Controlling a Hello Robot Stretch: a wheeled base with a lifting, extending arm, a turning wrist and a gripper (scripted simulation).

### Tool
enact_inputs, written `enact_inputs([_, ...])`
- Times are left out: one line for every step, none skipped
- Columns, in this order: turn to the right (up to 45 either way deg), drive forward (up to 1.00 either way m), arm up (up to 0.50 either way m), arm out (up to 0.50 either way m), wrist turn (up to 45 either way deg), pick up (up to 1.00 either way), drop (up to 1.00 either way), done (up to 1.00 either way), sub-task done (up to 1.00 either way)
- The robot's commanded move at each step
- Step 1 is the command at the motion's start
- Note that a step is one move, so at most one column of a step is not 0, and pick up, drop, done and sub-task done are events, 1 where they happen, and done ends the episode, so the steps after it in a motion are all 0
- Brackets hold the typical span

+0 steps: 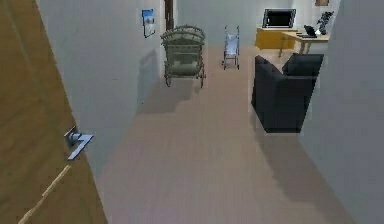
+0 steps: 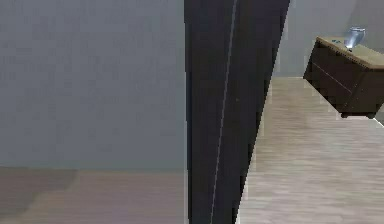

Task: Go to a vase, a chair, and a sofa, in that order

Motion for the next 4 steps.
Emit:
enact_inputs([6.0, 0.0, 0.0, 0.0, 0.0, 0.0, 0.0, 0.0, 0.0])
enact_inputs([0.0, 1.0, 0.0, 0.0, 0.0, 0.0, 0.0, 0.0, 0.0])
enact_inputs([0.0, 1.0, 0.0, 0.0, 0.0, 0.0, 0.0, 0.0, 0.0])
enact_inputs([3.0, 0.0, 0.0, 0.0, 0.0, 0.0, 0.0, 0.0, 0.0])
